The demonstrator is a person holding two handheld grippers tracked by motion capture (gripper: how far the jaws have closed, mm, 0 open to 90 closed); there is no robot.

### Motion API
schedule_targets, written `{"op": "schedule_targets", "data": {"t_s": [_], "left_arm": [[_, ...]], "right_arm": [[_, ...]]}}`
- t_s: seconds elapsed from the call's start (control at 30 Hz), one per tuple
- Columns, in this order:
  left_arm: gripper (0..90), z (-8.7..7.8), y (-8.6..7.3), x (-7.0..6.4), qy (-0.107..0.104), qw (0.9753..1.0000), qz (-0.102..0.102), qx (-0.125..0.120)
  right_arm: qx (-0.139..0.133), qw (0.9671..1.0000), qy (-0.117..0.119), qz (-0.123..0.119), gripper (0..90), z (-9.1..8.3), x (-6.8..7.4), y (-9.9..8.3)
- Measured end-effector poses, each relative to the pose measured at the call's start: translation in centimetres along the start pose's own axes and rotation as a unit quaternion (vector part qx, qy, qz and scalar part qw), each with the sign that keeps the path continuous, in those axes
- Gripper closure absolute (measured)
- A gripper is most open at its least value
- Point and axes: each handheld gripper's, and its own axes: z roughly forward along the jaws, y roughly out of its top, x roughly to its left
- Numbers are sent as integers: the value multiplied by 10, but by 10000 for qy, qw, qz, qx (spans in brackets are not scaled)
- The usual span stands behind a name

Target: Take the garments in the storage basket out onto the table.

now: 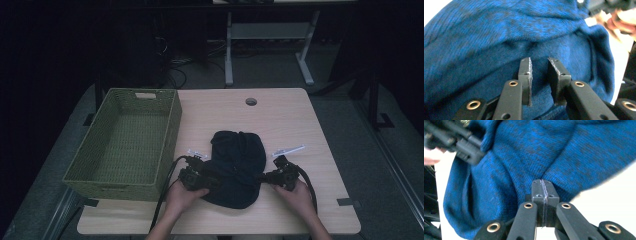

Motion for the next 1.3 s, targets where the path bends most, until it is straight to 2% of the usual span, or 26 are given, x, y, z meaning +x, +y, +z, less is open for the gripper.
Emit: {"op": "schedule_targets", "data": {"t_s": [0.03, 0.13, 0.23, 0.3, 0.4, 0.47, 0.57, 0.63, 0.73, 0.8, 0.87, 0.97, 1.13, 1.3], "left_arm": [[727, 1, -1, -4, -24, 10000, 47, 30], [722, 7, -5, -14, -162, 9997, 177, 107], [719, 12, -8, -22, -271, 9992, 255, 121], [712, 13, -8, -24, -326, 9989, 296, 143], [714, 6, -7, -27, -500, 9984, 265, -38], [716, -2, -4, -29, -512, 9980, 306, -199], [715, -14, 0, -28, -496, 9976, 272, -404], [709, -21, 3, -24, -387, 9974, 221, -574], [696, -28, 4, -13, -188, 9967, 70, -787], [686, -30, 3, -7, -77, 9965, 10, -834], [679, -30, 1, -3, 2, 9966, -20, -818], [679, -27, -4, -2, 2, 9972, -40, -747], [679, -18, -17, -4, -74, 9982, -31, -588], [683, -14, -24, -6, -79, 9987, 38, -502]], "right_arm": [[25, 10000, -6, 31, 891, -1, -2, 1], [98, 9997, -221, 11, 856, -6, -4, 7], [127, 9997, -207, 20, 843, -7, -8, 10], [139, 9997, -215, 16, 801, -8, -8, 12], [-2, 9999, -97, -125, 796, -15, -2, 13], [-115, 9996, 10, -248, 793, -21, 6, 14], [-115, 9988, 156, -445, 793, -23, 17, 13], [96, 9988, 102, -472, 793, -20, 21, 11], [345, 9983, 112, -445, 802, -11, 18, 5], [437, 9976, 239, -481, 817, -5, 16, -1], [461, 9974, 224, -515, 816, -4, 17, -2], [507, 9968, 211, -577, 816, -6, 20, -5], [541, 9965, 276, -570, 817, -10, 24, -14], [718, 9948, 313, -644, 787, -14, 31, -16]]}}
